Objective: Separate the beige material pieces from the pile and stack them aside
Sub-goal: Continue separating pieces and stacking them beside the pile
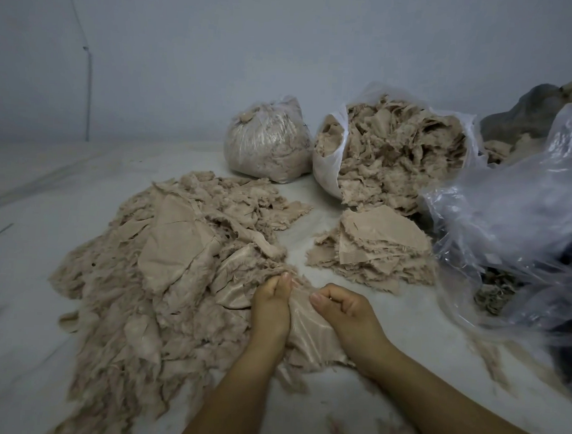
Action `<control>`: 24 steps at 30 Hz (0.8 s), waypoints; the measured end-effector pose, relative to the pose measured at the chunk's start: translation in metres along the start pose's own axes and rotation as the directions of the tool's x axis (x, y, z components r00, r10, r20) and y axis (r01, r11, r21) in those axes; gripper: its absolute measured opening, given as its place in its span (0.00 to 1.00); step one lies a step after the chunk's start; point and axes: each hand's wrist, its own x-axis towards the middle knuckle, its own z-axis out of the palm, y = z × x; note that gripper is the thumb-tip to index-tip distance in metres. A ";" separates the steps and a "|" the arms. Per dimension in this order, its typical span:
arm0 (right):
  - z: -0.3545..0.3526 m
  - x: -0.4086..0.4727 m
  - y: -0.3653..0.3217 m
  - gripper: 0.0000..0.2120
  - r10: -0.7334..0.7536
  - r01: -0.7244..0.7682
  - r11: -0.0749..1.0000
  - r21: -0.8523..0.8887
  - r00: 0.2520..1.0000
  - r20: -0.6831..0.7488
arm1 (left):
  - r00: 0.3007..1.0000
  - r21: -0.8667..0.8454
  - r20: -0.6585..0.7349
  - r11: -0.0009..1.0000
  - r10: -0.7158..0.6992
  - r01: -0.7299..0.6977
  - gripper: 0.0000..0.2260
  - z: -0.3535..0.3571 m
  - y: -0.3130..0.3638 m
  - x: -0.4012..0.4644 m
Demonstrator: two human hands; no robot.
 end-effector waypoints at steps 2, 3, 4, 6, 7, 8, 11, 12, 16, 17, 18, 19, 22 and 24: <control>0.003 0.000 -0.001 0.12 -0.024 0.024 1.000 0.007 1.000 -0.007 | 0.999 0.026 -0.016 0.999 0.036 -0.036 0.17 0.000 -0.003 0.001; 0.004 0.001 -0.001 0.12 -0.031 0.031 0.999 0.020 0.999 -0.014 | 0.998 0.044 -0.016 0.998 0.053 -0.052 0.18 0.000 -0.004 0.001; 0.004 0.000 -0.002 0.12 -0.041 0.042 0.999 0.033 0.999 -0.018 | 0.998 0.060 -0.022 0.996 0.063 -0.062 0.17 0.000 -0.005 0.002; 0.002 -0.002 -0.005 0.11 -0.080 0.081 0.996 0.047 0.997 -0.019 | 0.995 0.063 -0.074 0.996 0.070 -0.065 0.16 0.000 -0.005 0.003; 0.000 -0.003 -0.006 0.10 -0.095 0.096 0.995 0.040 0.995 -0.013 | 0.991 0.057 -0.114 0.996 0.072 -0.066 0.17 0.000 -0.004 0.005; -0.001 -0.004 -0.007 0.10 -0.097 0.098 0.995 0.025 0.995 -0.006 | 0.987 0.059 -0.139 0.996 0.081 -0.074 0.17 -0.002 -0.002 0.006; -0.008 -0.002 -0.006 0.10 -0.042 0.045 0.997 0.061 0.998 -0.044 | 0.989 0.097 -0.091 0.990 0.113 -0.104 0.19 -0.001 0.002 0.000; -0.010 -0.001 -0.006 0.10 -0.021 0.026 0.996 0.086 0.998 -0.064 | 0.994 0.112 -0.044 0.990 0.096 -0.091 0.21 -0.001 0.002 -0.003; -0.014 0.002 -0.005 0.09 0.052 -0.048 0.996 0.079 0.997 -0.056 | 0.965 0.161 0.245 0.978 0.092 -0.134 0.28 -0.010 0.003 -0.009; -0.015 0.002 -0.004 0.09 0.055 -0.052 0.997 0.056 0.997 -0.045 | 0.949 0.172 0.299 0.972 0.103 -0.160 0.23 -0.010 0.002 -0.011; -0.016 0.002 -0.004 0.10 0.060 -0.059 0.998 0.029 0.998 -0.036 | 0.943 0.173 0.313 0.970 0.113 -0.173 0.16 -0.009 0.001 -0.011; -0.018 0.003 -0.004 0.10 0.074 -0.074 0.997 0.005 0.997 -0.030 | 0.953 0.139 0.275 0.976 0.125 -0.169 0.10 -0.006 0.000 -0.011; -0.027 0.006 -0.007 0.06 0.134 -0.134 0.991 0.005 0.990 -0.046 | 0.997 -0.113 -0.042 0.991 0.061 -0.065 0.07 -0.009 0.006 0.003; -0.035 0.007 -0.005 0.07 0.163 -0.162 0.987 0.021 0.981 -0.105 | 0.988 -0.259 -0.155 0.966 -0.021 -0.020 0.10 -0.020 0.013 0.014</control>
